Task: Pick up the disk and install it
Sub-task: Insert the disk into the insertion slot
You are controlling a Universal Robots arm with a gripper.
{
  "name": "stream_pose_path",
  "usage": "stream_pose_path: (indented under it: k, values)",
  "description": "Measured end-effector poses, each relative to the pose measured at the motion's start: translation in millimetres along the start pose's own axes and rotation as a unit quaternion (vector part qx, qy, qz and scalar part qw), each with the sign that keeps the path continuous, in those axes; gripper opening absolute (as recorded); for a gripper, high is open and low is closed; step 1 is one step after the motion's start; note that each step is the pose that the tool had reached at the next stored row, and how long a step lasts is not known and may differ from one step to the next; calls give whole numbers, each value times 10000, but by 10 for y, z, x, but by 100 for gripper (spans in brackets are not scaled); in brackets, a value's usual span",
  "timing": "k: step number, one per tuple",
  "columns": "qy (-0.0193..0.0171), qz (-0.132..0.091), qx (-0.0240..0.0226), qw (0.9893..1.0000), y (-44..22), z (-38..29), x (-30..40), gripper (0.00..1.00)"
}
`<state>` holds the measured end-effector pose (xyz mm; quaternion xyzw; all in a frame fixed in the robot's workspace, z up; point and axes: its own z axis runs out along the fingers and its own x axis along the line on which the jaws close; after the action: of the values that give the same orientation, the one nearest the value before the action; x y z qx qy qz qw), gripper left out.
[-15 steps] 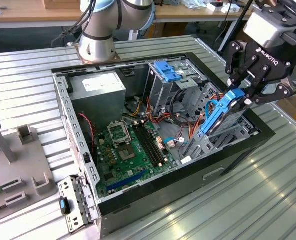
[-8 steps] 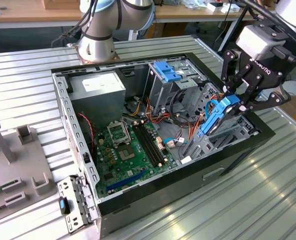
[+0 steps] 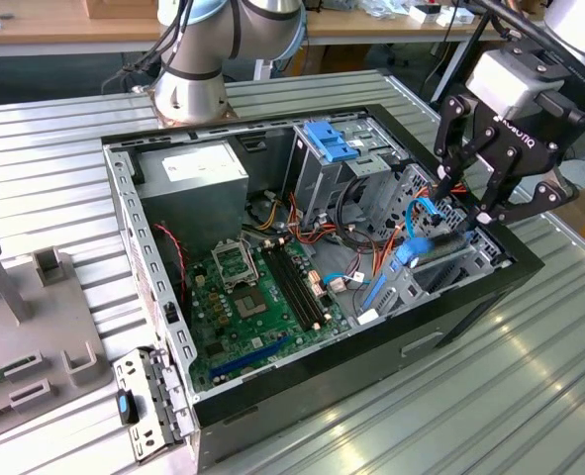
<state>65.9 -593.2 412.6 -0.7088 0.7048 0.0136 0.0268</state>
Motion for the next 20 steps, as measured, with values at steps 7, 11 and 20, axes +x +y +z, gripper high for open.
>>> stream_pose_path:
  k: [7, 11, 20]
  values:
    - [0, 0, 0, 10000, -5, 1, 0, 51]
    - [1, 0, 0, 10000, -104, 13, -164, 51]
    - [0, 0, 0, 10000, -106, 19, -265, 51]
